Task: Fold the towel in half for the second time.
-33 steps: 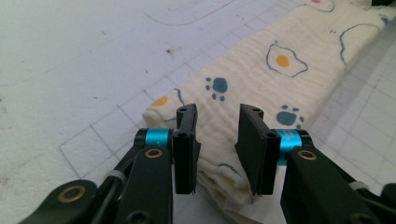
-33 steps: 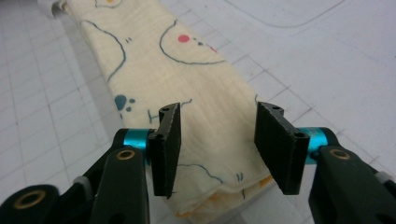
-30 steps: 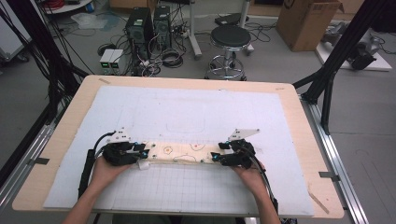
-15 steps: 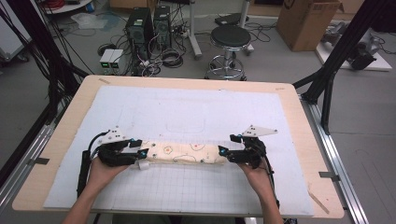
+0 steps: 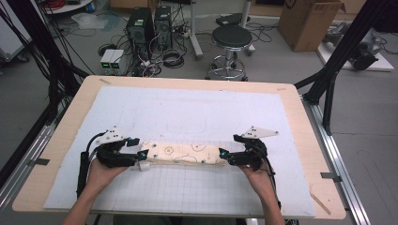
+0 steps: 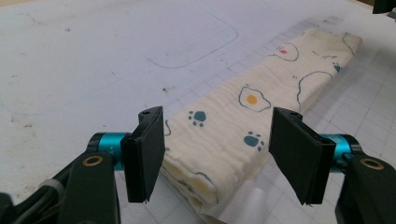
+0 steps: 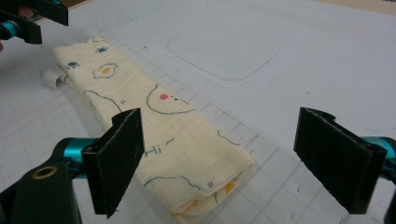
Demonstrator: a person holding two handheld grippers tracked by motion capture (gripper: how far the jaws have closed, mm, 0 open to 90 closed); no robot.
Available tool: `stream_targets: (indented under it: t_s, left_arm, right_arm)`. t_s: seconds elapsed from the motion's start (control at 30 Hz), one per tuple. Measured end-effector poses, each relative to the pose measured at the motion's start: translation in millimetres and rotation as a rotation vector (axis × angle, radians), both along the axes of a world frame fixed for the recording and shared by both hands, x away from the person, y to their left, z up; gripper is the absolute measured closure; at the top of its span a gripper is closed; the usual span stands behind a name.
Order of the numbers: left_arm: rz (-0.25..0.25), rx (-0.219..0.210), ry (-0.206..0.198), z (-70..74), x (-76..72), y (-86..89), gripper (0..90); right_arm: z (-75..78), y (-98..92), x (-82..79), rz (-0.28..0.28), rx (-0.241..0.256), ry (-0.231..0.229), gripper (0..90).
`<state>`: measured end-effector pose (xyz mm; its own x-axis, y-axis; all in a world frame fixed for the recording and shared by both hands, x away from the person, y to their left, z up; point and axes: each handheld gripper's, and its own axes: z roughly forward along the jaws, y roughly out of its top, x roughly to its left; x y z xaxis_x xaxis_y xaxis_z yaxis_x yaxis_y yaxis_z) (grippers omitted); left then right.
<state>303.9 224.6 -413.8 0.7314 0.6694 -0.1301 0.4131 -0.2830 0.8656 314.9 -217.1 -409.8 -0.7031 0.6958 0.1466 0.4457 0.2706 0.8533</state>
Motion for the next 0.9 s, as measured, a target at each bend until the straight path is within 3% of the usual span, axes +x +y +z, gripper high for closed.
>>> stream_targets:
  t_s: [0.73,0.9]
  left_arm:
    - [-0.011,0.034,-0.010,0.1,-4.8,0.0,33.1]
    - [-0.008,0.018,-0.017,1.2,-9.3,6.0,32.0]
  right_arm:
    - [-1.3,-1.3,-0.9,-0.010,-0.023,0.009,12.9]
    - [-0.3,-2.3,-5.1,-0.018,-0.031,0.002,12.9]
